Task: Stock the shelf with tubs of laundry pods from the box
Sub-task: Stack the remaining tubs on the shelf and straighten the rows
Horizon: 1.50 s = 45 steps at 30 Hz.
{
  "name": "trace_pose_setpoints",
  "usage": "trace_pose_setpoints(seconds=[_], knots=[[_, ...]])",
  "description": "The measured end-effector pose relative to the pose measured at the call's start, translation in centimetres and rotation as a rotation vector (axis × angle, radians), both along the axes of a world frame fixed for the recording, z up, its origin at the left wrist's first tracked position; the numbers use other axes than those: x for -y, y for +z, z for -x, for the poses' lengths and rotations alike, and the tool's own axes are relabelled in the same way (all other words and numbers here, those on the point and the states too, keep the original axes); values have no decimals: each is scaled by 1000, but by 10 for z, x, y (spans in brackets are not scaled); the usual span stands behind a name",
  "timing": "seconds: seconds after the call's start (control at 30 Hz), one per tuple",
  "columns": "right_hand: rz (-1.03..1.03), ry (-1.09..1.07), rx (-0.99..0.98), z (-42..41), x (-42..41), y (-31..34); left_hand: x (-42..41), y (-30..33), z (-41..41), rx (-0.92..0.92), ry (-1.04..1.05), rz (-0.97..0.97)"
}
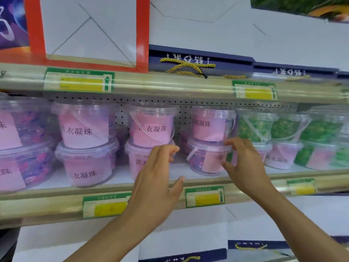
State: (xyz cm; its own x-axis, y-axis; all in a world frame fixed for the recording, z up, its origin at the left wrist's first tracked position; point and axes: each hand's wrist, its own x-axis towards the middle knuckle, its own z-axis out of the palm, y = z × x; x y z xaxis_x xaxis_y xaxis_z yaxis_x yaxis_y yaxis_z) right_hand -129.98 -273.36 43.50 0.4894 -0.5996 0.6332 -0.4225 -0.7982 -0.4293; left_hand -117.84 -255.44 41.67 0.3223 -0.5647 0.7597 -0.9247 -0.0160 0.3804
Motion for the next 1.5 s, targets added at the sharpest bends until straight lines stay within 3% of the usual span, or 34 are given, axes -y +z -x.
trace_pose_setpoints(seconds=[0.2, 0.37, 0.6, 0.73, 0.9, 1.13, 1.5], knots=[[82, 24, 26, -2, 12, 1, 34, 10, 16, -84, -110, -40], [110, 91, 41, 0, 13, -1, 60, 33, 13, -354, -138, -77], [-142, 309, 211, 10, 16, 22, 103, 59, 7, -611, -105, -114], [-278, 440, 247, 7, 24, 29, 107, 51, 15, -593, -98, 9], [-418, 546, 234, 8, 38, 23, 95, 30, 21, -397, -52, 99], [-296, 519, 270, 7, 40, 16, 99, 36, 20, -502, -109, 91], [-361, 530, 190, -6, 59, 18, 90, 32, 29, -383, -63, 83]])
